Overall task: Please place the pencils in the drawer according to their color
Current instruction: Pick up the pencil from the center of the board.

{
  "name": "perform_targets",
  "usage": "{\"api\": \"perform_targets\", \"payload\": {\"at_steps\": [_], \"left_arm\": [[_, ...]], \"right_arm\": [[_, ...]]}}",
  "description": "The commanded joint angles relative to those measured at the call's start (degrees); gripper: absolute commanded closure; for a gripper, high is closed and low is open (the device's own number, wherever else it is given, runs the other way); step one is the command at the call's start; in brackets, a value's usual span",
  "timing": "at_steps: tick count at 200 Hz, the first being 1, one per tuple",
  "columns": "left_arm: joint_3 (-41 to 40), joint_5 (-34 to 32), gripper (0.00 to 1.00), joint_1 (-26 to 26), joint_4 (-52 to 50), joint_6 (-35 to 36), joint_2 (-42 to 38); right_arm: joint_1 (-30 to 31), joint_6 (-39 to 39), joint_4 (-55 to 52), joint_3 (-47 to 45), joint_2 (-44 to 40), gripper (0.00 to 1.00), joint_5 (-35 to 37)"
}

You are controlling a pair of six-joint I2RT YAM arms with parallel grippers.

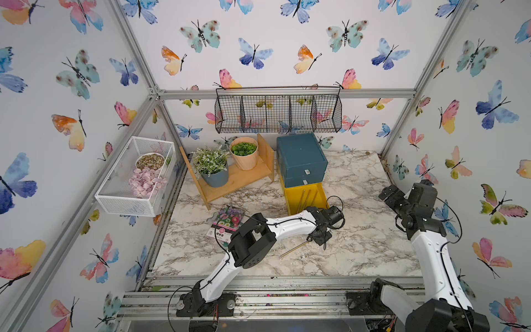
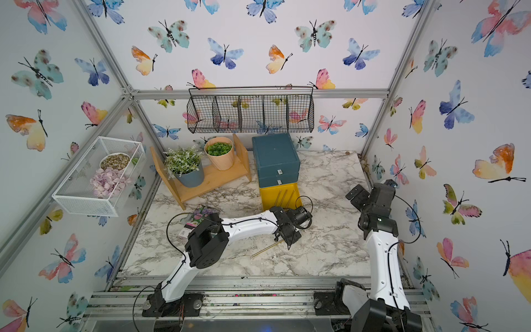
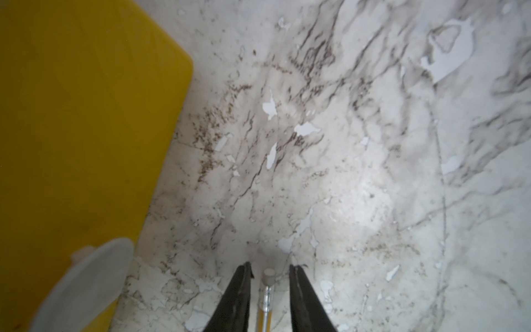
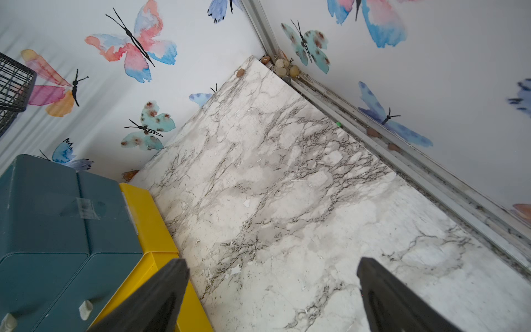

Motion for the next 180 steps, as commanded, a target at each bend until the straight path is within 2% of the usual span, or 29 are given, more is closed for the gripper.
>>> {"api": "perform_targets", "payload": {"at_steps": [1, 38, 62, 110, 180], "left_arm": [[0.0, -1.1, 0.78, 0.0, -1.3, 0.8, 1.8], [0.3, 0.4, 0.82, 0.1, -1.7, 2.2, 3.6], [-0.3, 1.0, 1.0, 0.1, -2.7, 2.6, 4.1], [-2.5, 1.4, 1.0, -0.1, -2.2, 4.0, 2.0], [2.4, 2.9, 1.0, -0.1, -3.3, 5.0, -6.3]], "right_arm": [[-0.1, -0.3, -0.4, -0.5, -0.9, 0.02, 1.0], [-0.1, -0.1, -0.3, -0.6, -0.9, 0.02, 0.9], [-0.1, -0.2, -0.4, -0.4, -0.8, 0.02, 1.2], [-0.1, -0.1, -0.2, -0.5, -0.6, 0.01, 0.9], [-0.1, 0.0, -0.5, -0.3, -1.2, 0.01, 1.1]]}}
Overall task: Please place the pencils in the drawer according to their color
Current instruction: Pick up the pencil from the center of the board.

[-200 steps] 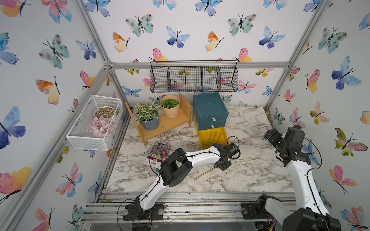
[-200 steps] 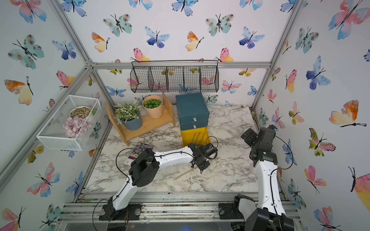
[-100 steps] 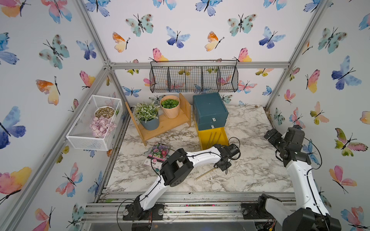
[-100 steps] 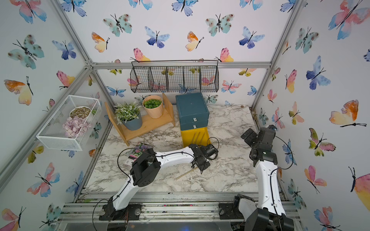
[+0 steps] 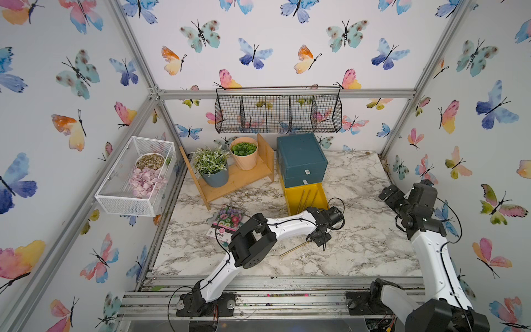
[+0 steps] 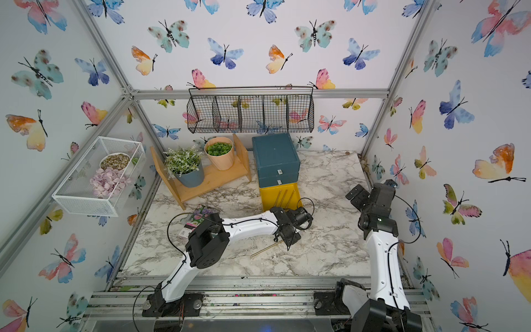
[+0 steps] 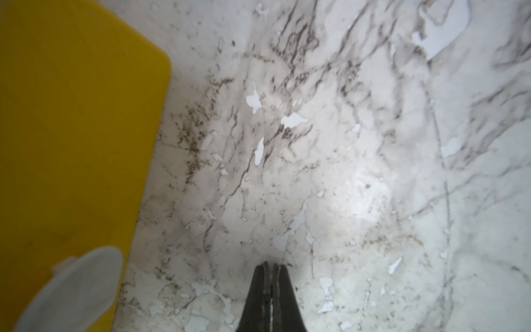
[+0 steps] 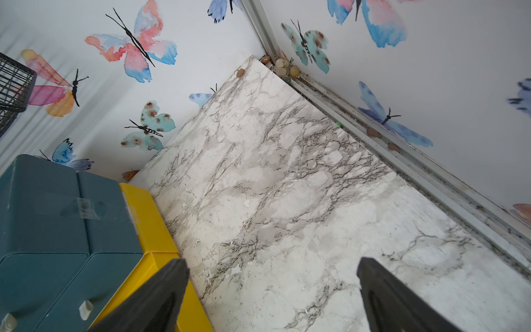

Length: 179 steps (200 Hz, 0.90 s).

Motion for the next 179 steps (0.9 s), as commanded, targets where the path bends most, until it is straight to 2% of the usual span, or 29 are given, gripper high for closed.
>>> {"api": "perform_targets", "payload": {"at_steps": [1, 44, 105, 136, 179], "left_arm": [[2.6, 2.4, 1.0, 0.0, -2.8, 1.1, -5.8], [5.8, 1.7, 1.0, 0.1, -6.4, 2.8, -8.8], [14.0, -4.2, 1.0, 1.3, -10.2, 6.1, -8.7], [19.6, -7.2, 1.0, 3.2, -9.8, 8.2, -7.5], [25.6, -7.7, 1.0, 5.9, -6.2, 9.2, -5.4]], "right_arm": [[-0.1, -0.1, -0.5, -0.3, -1.2, 0.02, 1.0], [-0.1, 0.0, -0.6, -0.6, -1.7, 0.02, 1.2], [-0.1, 0.0, -0.7, -0.6, -1.8, 0.02, 1.2], [-0.1, 0.0, -0.7, -0.8, -1.9, 0.02, 1.2], [-0.1, 0.1, -0.4, -1.0, -1.6, 0.02, 1.1]]}}
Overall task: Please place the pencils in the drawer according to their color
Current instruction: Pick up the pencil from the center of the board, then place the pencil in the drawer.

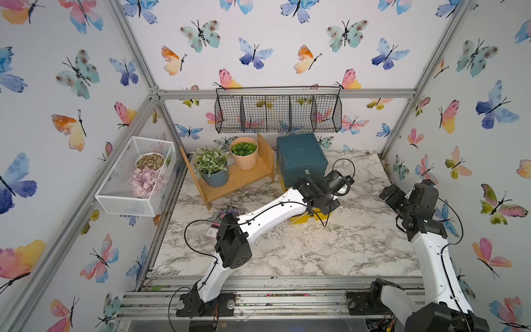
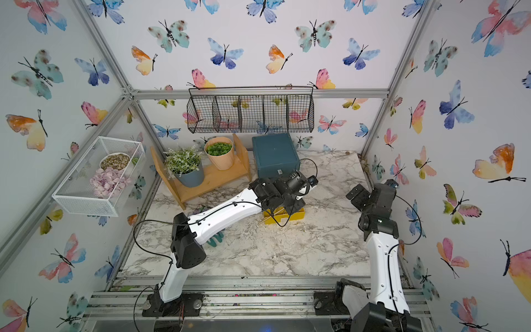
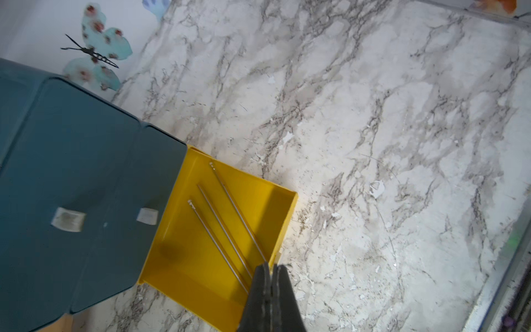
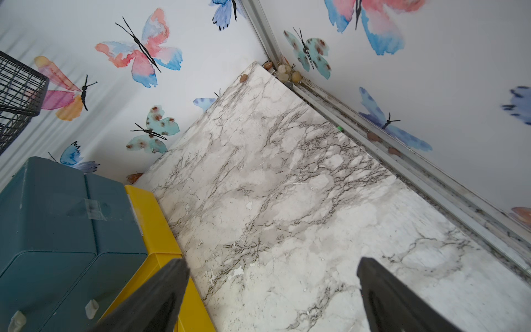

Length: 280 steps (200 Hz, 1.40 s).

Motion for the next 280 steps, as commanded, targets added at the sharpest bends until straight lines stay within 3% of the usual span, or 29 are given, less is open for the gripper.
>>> {"api": "perform_targets", "payload": {"at_steps": [1, 81, 178, 216, 244, 280], "left_arm": [[3.3, -2.3, 1.0, 1.6, 1.9, 1.3, 2.5], [2.2, 0.8, 1.0, 6.9, 17.2, -4.2, 3.8], [1.2, 3.8, 1.0, 9.2, 16.4, -4.7, 11.9], [0.7, 2.3, 1.0, 9.2, 15.2, -4.6, 14.4], [0.9, 0.6, 0.63, 9.2, 14.5, -5.4, 15.0], [-2.5, 0.3, 0.51, 9.1, 15.8, -7.2, 9.4]], "right_arm": [[-0.1, 0.2, -0.4, -1.0, -0.4, 0.02, 1.0], [-0.1, 0.4, -0.1, -1.6, -0.6, 0.02, 0.3], [-0.1, 1.0, 1.0, -4.1, -0.5, 0.02, -2.9], [-0.1, 1.0, 2.3, -5.8, 0.4, 0.01, -7.7], [-0.1, 0.7, 3.3, -7.6, 1.0, 0.01, -11.0], [0.1, 1.4, 5.4, -12.2, 0.9, 0.03, -16.3]]}}
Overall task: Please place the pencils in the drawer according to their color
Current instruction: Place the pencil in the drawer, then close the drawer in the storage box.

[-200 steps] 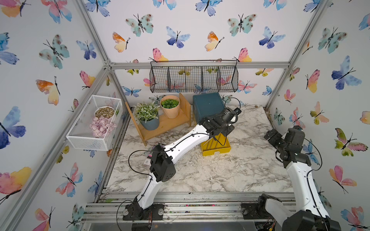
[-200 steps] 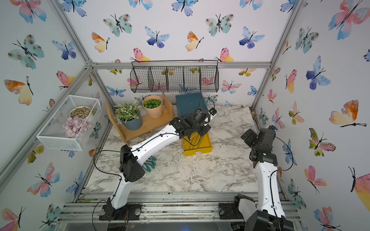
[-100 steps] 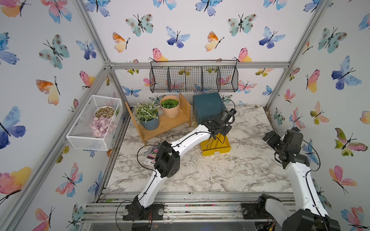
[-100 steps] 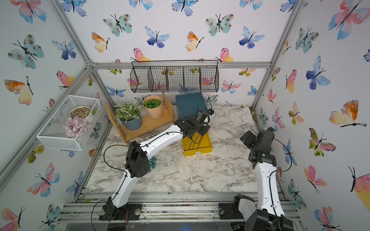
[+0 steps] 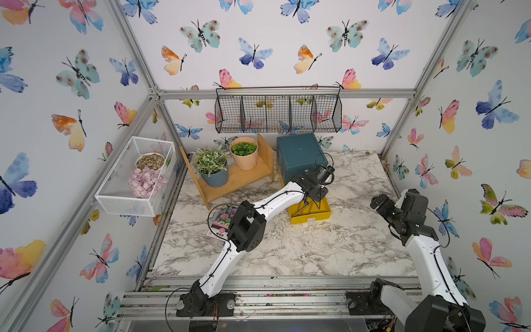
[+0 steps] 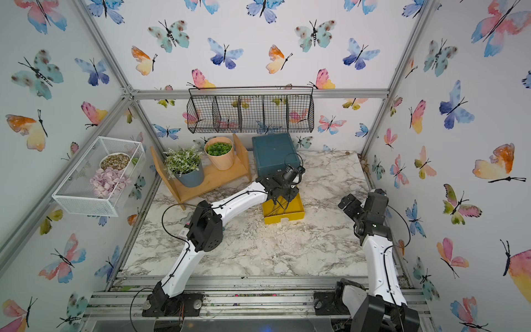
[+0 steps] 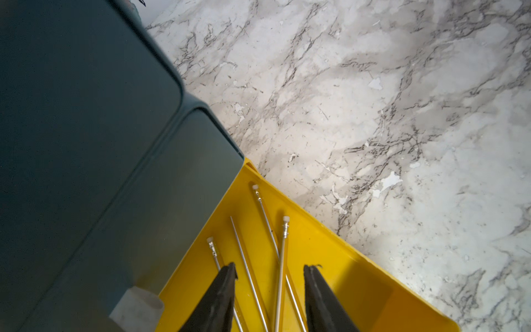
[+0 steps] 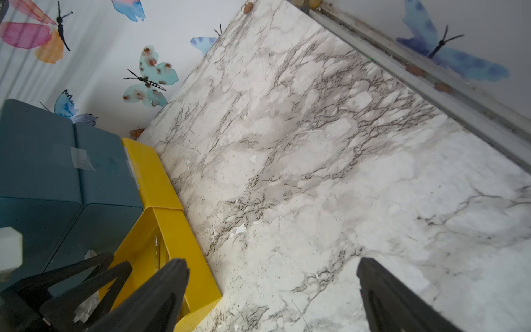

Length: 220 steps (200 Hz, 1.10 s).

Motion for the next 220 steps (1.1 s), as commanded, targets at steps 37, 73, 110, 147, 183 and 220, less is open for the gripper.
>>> {"api": "perform_targets", "payload": {"at_steps": [37, 73, 110, 147, 183, 220], "left_arm": [[-15.1, -1.2, 0.36, -0.1, 5.2, -6.0, -17.6], [-33.3, -6.5, 0.15, -0.1, 13.3, -13.4, -31.7], [-50.4, -15.2, 0.03, 0.6, 20.6, -21.7, -43.5], [-64.7, -21.4, 0.02, 1.8, 24.8, -31.0, -52.3], [-74.7, -23.9, 0.02, 3.6, 25.5, -38.4, -58.3], [-81.5, -25.5, 0.02, 5.0, 25.9, -41.4, -63.5]], "right_arm": [[3.5, 0.0, 2.9, -7.7, -0.3, 0.11, -8.7], [12.8, 1.8, 6.2, -11.7, 1.9, 0.23, -8.2], [21.5, 5.4, 12.4, -13.2, 6.8, 0.35, -5.9], [28.9, 7.9, 18.1, -11.9, 13.4, 0.42, -3.5], [32.7, 10.8, 24.4, -9.3, 22.2, 0.53, -3.0], [34.9, 12.8, 29.7, -5.6, 28.6, 0.62, -2.3]]}}
